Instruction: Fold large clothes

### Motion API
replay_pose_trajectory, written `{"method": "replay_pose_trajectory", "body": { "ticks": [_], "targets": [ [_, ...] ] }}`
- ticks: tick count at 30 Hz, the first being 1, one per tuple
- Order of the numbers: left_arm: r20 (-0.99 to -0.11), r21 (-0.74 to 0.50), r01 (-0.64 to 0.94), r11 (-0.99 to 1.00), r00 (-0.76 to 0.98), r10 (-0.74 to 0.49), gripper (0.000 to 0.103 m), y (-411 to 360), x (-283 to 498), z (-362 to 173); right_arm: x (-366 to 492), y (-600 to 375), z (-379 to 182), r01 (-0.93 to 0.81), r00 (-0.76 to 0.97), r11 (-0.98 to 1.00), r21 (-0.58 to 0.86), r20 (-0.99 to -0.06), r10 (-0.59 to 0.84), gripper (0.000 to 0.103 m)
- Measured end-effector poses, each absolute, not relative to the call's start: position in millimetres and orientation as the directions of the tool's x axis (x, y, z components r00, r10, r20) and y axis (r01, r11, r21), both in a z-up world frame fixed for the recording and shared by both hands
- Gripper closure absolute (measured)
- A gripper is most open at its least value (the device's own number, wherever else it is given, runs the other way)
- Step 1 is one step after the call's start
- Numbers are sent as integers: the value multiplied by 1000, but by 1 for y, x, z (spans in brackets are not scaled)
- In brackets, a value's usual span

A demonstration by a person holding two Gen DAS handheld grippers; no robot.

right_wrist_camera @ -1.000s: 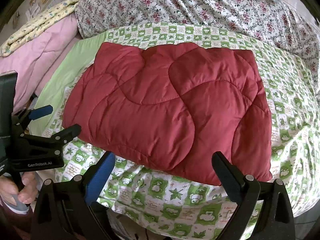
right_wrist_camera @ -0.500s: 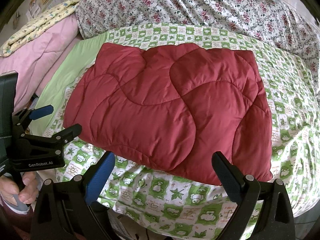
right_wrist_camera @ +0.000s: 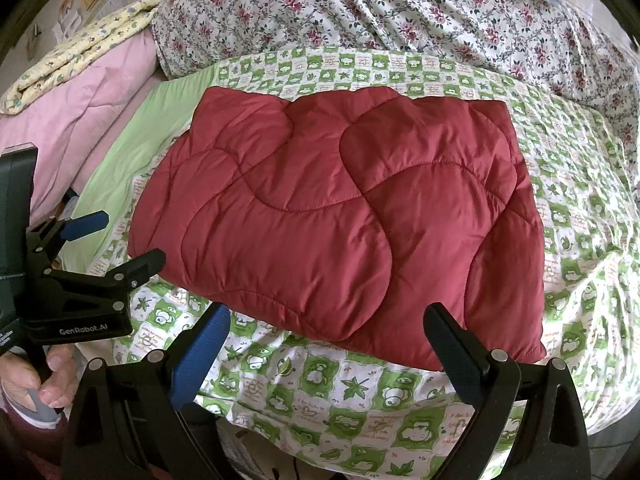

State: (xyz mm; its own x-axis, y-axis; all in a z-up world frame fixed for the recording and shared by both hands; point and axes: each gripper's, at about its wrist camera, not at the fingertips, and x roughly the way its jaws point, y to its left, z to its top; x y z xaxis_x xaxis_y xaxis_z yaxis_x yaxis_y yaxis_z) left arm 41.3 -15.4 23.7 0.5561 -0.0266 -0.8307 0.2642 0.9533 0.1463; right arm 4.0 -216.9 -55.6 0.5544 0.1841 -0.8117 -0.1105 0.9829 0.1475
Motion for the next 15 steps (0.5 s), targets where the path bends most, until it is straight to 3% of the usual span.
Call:
{"method": "replay_pose_trajectory", "body": {
  "ticks": [15],
  "targets": [
    [-830, 147, 261, 954, 557, -25, 0, -16, 41, 23, 4, -217, -56, -111, 555, 983, 149, -811, 185, 5]
  ]
}}
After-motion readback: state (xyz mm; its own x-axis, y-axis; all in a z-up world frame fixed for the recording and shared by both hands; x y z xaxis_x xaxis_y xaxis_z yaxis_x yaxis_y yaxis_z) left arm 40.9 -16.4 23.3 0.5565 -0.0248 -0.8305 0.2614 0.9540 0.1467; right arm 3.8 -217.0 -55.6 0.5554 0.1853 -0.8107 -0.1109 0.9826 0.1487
